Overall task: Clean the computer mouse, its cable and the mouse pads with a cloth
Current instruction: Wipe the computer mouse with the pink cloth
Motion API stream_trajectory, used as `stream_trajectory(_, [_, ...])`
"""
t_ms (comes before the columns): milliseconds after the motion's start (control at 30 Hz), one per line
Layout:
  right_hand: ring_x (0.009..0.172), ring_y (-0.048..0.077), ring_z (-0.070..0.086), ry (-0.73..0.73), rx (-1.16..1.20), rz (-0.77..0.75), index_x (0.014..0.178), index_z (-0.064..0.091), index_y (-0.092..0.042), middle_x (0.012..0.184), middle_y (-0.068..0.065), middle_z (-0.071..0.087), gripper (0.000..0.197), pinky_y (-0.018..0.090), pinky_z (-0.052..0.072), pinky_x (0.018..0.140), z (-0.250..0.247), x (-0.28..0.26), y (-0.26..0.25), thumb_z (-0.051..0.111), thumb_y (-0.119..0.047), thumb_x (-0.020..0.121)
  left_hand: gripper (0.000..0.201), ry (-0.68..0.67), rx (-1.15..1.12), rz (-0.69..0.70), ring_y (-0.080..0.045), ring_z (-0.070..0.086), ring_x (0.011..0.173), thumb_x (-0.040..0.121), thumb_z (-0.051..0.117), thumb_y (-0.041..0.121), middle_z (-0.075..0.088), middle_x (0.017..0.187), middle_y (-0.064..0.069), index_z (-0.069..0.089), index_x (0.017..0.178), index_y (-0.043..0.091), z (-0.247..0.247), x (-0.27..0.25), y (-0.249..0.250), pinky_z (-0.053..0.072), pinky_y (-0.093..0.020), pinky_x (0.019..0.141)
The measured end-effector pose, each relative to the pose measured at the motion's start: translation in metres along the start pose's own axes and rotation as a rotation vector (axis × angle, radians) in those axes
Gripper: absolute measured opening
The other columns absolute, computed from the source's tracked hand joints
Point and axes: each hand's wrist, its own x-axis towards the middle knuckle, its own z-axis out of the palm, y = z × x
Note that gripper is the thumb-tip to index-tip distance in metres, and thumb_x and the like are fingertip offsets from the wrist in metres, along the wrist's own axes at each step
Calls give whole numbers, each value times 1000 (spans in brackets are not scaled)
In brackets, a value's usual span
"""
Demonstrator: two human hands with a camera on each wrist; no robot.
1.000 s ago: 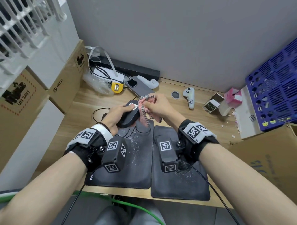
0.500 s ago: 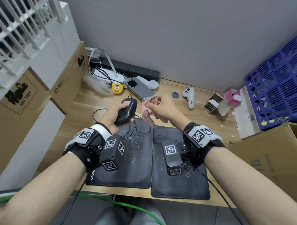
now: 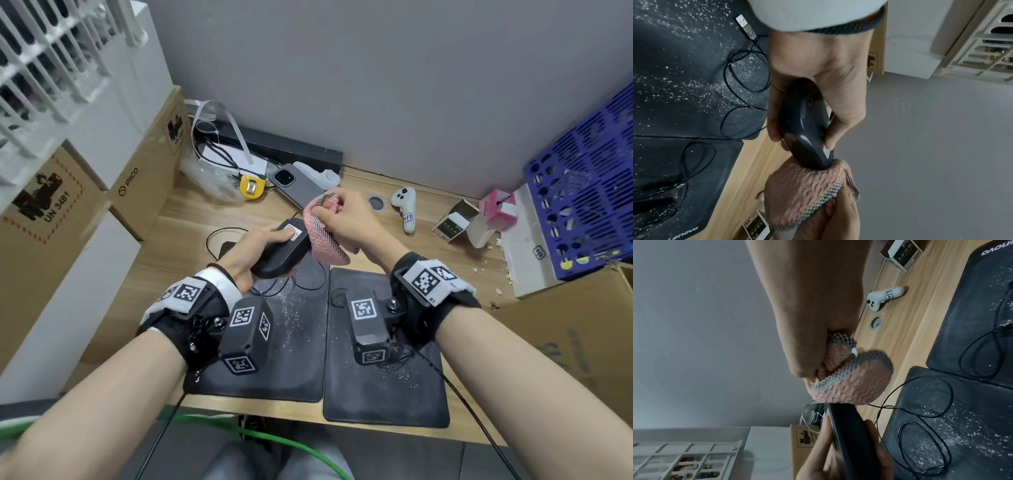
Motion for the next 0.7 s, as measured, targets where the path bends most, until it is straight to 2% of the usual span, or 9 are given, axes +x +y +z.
stream_trajectory(100, [45, 14, 50, -7, 96, 38, 87, 58, -7, 67, 7, 59, 9, 22, 36, 38, -3, -5, 3, 60, -16, 88, 12, 45, -96, -13, -20, 64, 66, 91, 60, 22, 67, 78, -8, 65, 92, 10, -4, 2, 1, 55, -28, 49])
stream_trajectory(200, [41, 13, 49, -144, 96, 56, 89, 59, -3, 64, 10, 57, 7, 23, 36, 37, -1, -12, 3, 60, -10, 88, 15, 35, -114, -32, -18, 65, 68, 91, 60, 24, 68, 80, -8, 64, 94, 10, -3, 3, 1, 55, -27, 51])
stream_trajectory(267, [42, 16, 48, -174, 96, 69, 90, 59, 0, 62, 10, 55, 11, 24, 34, 36, 2, -12, 2, 59, -11, 90, 14, 12, -92, -30, -16, 66, 61, 92, 59, 23, 69, 74, -5, 64, 91, 10, -2, 1, 1, 54, -26, 51])
stream_trajectory(333, [50, 17, 50, -164, 48, 68, 93, 63, 0, 67, 7, 59, 16, 27, 37, 40, 1, -8, 0, 61, -15, 90, 14, -32, -14, -21, -17, 66, 63, 92, 59, 22, 70, 78, -7, 66, 96, 12, -5, -1, 0, 54, -25, 50])
stream_trajectory(433, [71, 15, 61, -165, 0, 43, 98, 67, -5, 84, 7, 69, 18, 31, 51, 63, 1, -1, -3, 65, -20, 88, 20, -69, 45, 2, -24, 65, 75, 91, 60, 22, 70, 92, -12, 67, 108, 14, -9, -2, -1, 54, -26, 51])
stream_trajectory(467, [72, 16, 61, -159, 8, 43, 99, 66, -4, 86, 10, 69, 19, 30, 51, 64, 2, 0, -5, 66, -19, 88, 19, -61, 40, 8, -25, 65, 76, 91, 60, 22, 69, 93, -13, 68, 106, 15, -9, -1, -1, 54, -26, 52])
stream_trajectory(567, [48, 21, 48, -130, 72, 54, 96, 60, 4, 66, 10, 58, 19, 23, 34, 35, 2, -1, -8, 62, -13, 88, 12, 6, 6, 13, -22, 64, 68, 91, 60, 21, 68, 86, -12, 67, 94, 12, -11, -1, 5, 55, -27, 50])
stream_trajectory(633, [40, 21, 42, -145, 114, 66, 89, 57, 1, 58, 9, 54, 13, 22, 29, 33, 1, -2, -7, 61, -11, 88, 15, 18, -33, 12, -23, 63, 69, 91, 60, 23, 67, 83, -12, 66, 91, 9, -14, 0, 9, 54, -26, 50])
stream_trajectory(700, [40, 18, 45, -159, 103, 73, 90, 58, 0, 57, 6, 55, 14, 23, 32, 36, 1, -2, -8, 62, -13, 88, 15, -12, -38, 16, -22, 63, 69, 91, 60, 23, 68, 80, -10, 65, 92, 9, -14, -2, 12, 54, -26, 50])
